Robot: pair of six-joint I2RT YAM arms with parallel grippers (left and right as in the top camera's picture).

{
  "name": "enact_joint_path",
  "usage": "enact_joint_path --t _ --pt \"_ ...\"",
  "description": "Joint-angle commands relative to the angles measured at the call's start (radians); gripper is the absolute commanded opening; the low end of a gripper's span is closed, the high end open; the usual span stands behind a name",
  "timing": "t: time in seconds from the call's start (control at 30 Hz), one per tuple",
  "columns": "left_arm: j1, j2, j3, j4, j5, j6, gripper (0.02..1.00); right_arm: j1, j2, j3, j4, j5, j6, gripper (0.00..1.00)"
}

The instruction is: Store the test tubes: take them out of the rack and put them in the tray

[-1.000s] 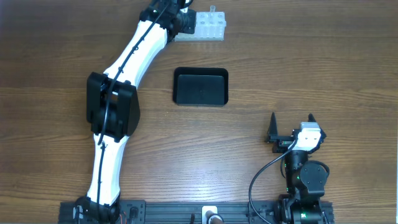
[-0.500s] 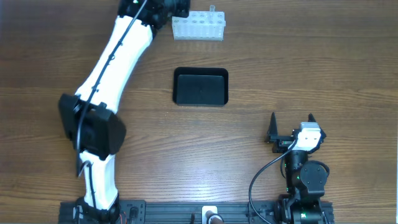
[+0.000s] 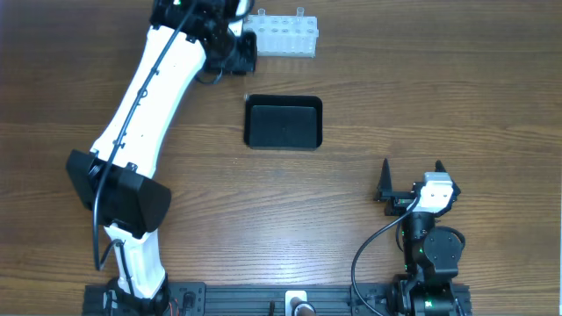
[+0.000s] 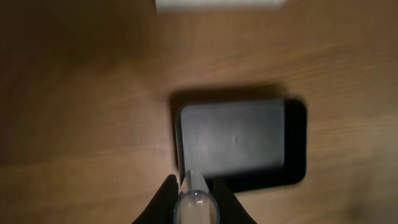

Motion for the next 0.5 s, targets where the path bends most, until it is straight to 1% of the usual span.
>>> enact_joint_path --t 0.03,0.23,0.5 --pt "-0.024 0.099 0.014 -0.06 0.04 -0.021 0.038 -0.006 -0.009 -0.005 -0.004 -0.009 -0.001 0.991" --pt "-0.047 0.192 0.014 -0.119 0.114 -0.024 0.04 -0.006 -0.009 -0.005 -0.004 -0.009 -0.001 0.993" --pt "-0.052 0.259 0.014 -0.082 0.116 -0.04 0.04 -0.006 -0.009 -0.005 -0.004 -0.009 -0.001 0.993"
